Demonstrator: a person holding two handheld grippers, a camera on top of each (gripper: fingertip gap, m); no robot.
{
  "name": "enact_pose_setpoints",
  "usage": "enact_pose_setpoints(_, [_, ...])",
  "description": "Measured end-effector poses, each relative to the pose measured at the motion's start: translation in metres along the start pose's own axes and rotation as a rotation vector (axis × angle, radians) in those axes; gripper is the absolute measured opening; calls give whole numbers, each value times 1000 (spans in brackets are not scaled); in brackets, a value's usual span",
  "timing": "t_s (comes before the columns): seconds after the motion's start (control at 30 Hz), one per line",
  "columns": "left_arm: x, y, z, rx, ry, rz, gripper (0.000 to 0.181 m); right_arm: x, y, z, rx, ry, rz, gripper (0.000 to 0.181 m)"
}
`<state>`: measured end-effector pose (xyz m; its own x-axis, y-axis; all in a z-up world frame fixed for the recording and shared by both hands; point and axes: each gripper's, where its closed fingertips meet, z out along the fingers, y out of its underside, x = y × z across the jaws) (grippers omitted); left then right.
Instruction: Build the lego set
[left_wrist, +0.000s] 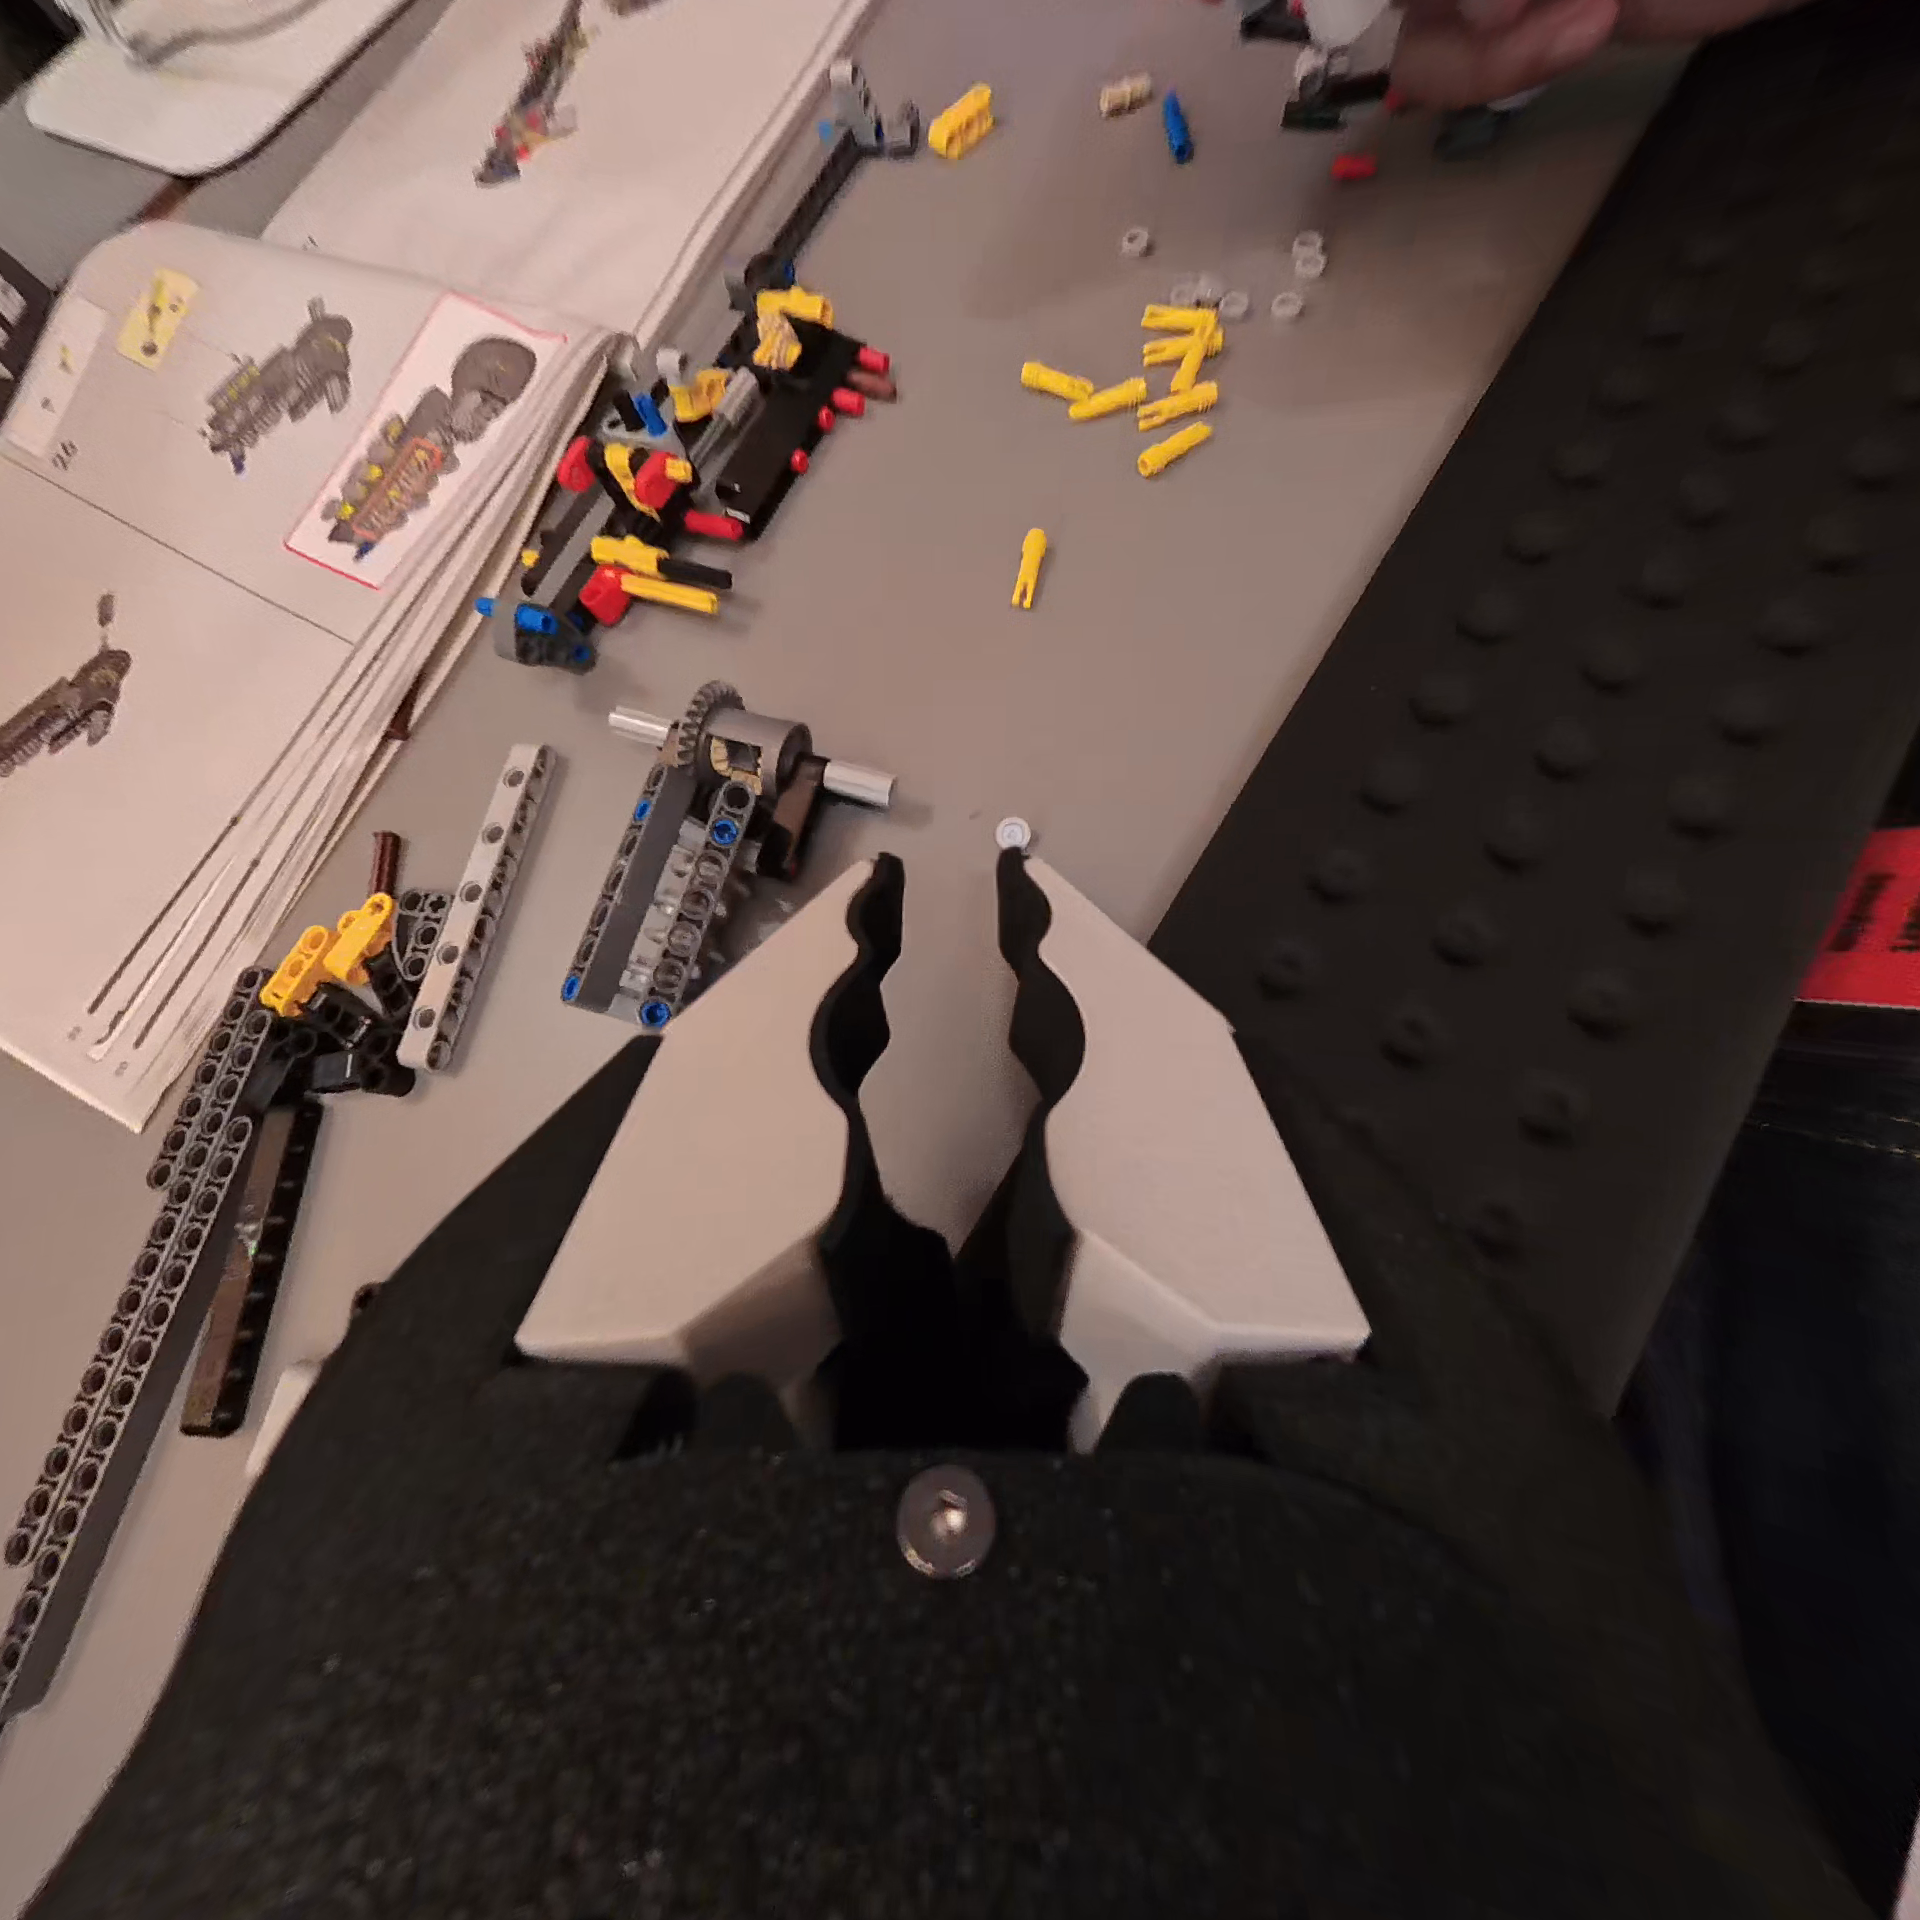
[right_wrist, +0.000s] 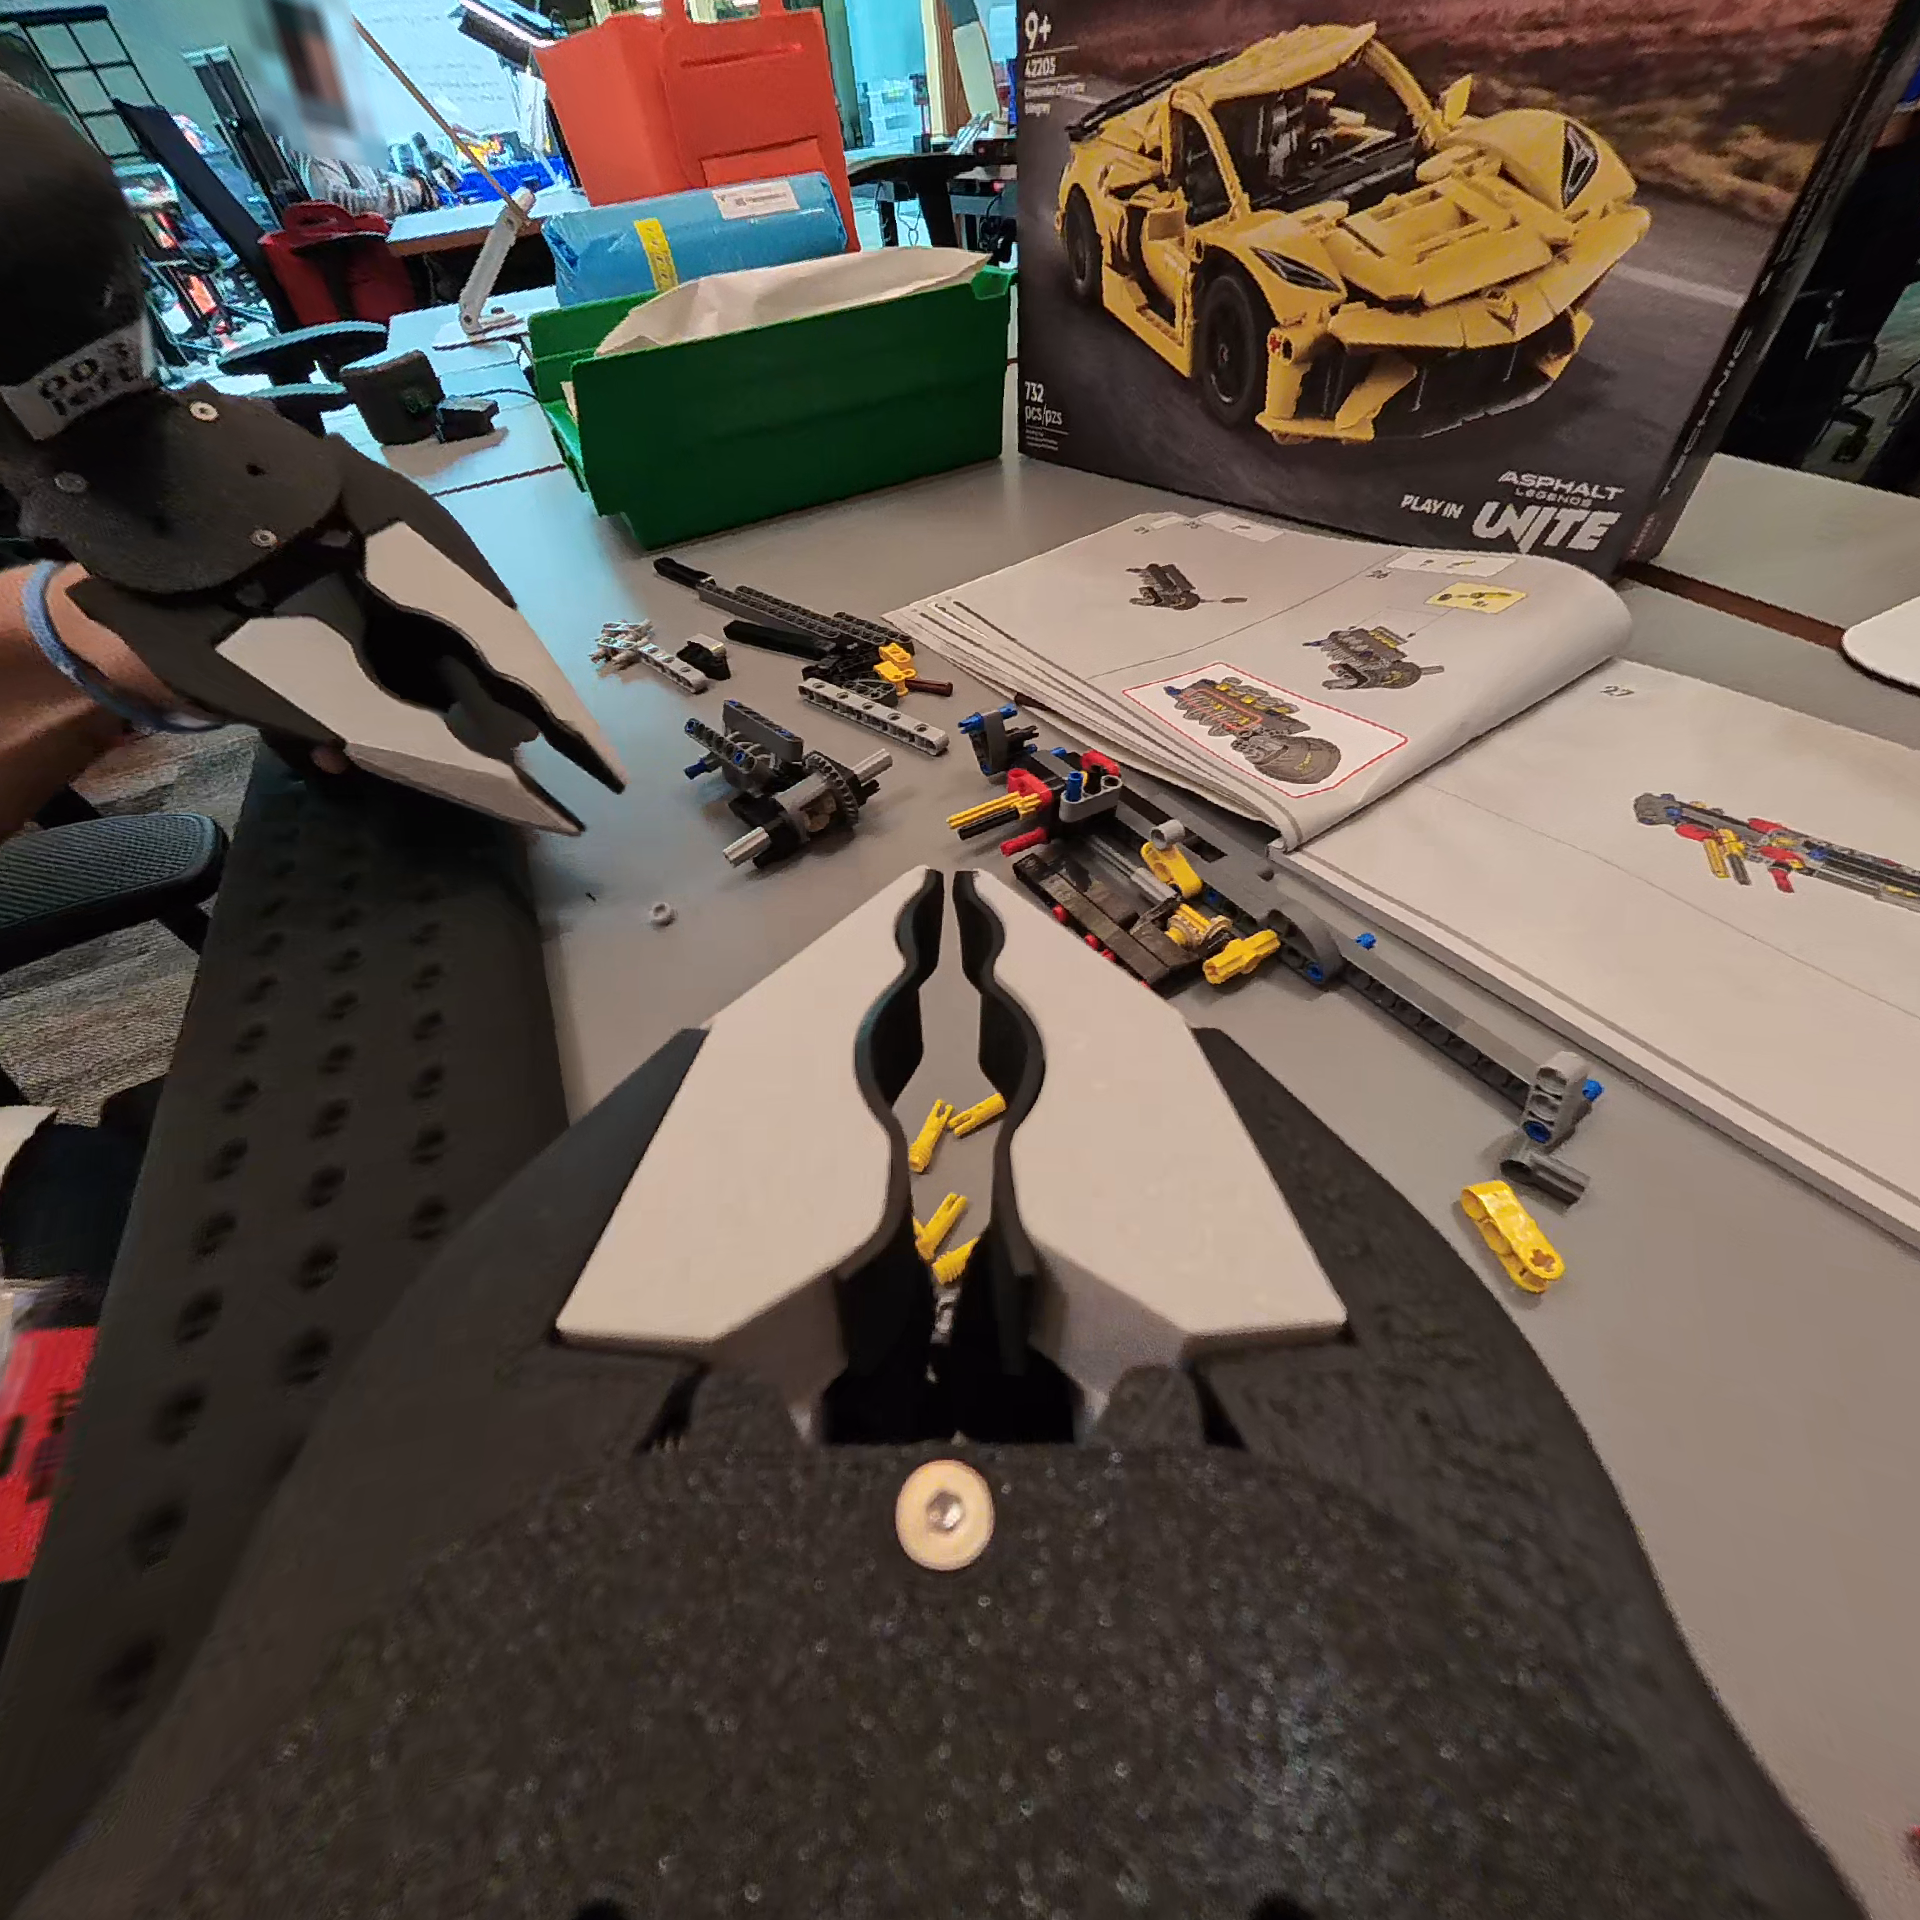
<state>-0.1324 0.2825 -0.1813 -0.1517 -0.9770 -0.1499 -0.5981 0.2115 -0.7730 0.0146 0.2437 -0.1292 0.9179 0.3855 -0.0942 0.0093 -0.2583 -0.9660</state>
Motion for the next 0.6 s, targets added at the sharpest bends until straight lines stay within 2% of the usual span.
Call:
enact_pose_setpoints(0.13, [5, -4, -5, 47, 82, -45, 17, 0, 2, 1, -9, 7, -12, 2])
enact_pose_setpoints(0.33, [2, 6, 4, -40, 179, -193, 34, -2, 7, 3, -41, 10, -30, 2])
enact_pose_setpoints(0.6, [4, 10, 7, -67, 133, -120, 27, -2, 8, 0, -34, 19, -25, 2])
